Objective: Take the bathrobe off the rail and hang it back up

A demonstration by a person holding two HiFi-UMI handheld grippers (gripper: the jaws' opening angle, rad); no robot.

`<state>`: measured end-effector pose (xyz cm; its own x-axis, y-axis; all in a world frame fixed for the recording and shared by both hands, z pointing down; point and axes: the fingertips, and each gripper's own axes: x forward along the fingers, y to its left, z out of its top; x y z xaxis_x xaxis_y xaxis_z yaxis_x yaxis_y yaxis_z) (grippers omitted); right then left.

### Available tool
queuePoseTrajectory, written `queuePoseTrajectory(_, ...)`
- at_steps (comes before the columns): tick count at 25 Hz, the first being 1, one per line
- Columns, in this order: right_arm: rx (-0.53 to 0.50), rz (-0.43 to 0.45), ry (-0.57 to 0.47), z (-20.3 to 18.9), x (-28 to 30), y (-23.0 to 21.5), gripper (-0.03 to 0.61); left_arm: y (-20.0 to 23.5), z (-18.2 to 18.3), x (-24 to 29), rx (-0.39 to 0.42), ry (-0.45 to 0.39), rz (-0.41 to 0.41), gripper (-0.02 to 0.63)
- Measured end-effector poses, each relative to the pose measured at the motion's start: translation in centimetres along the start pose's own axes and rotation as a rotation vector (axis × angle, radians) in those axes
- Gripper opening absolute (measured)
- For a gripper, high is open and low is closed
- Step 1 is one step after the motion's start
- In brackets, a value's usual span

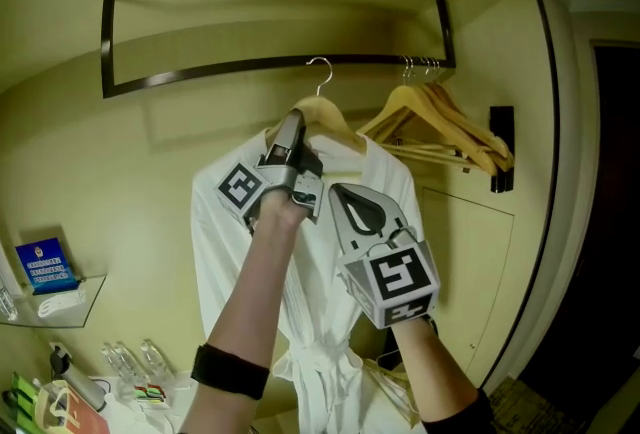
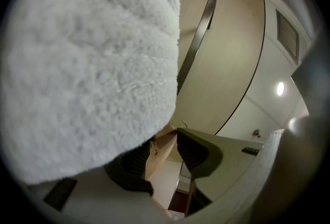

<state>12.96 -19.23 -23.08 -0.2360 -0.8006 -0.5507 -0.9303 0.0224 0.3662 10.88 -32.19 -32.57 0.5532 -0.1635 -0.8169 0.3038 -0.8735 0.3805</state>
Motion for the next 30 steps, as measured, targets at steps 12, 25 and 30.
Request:
queuePoseTrajectory(12, -0.022, 0.004, -0.017, 0.8, 0.9, -0.6, 0.025, -0.1, 4.5, 3.1, 0.028, -0.049, 0.002, 0.156)
queuePoseTrajectory(25, -0.006, 0.007, 0.019, -1.1, 0.1, -0.4, 0.025, 2.7, 5.6, 1.1, 0.005, -0.098, 0.046, 0.156)
queuePoseTrajectory(30, -0.006, 0.013, 0.044, -2.5, -0.4, -0.1, 0.025, 2.7, 5.4, 0.6, 0.004, -0.104, 0.036, 0.156)
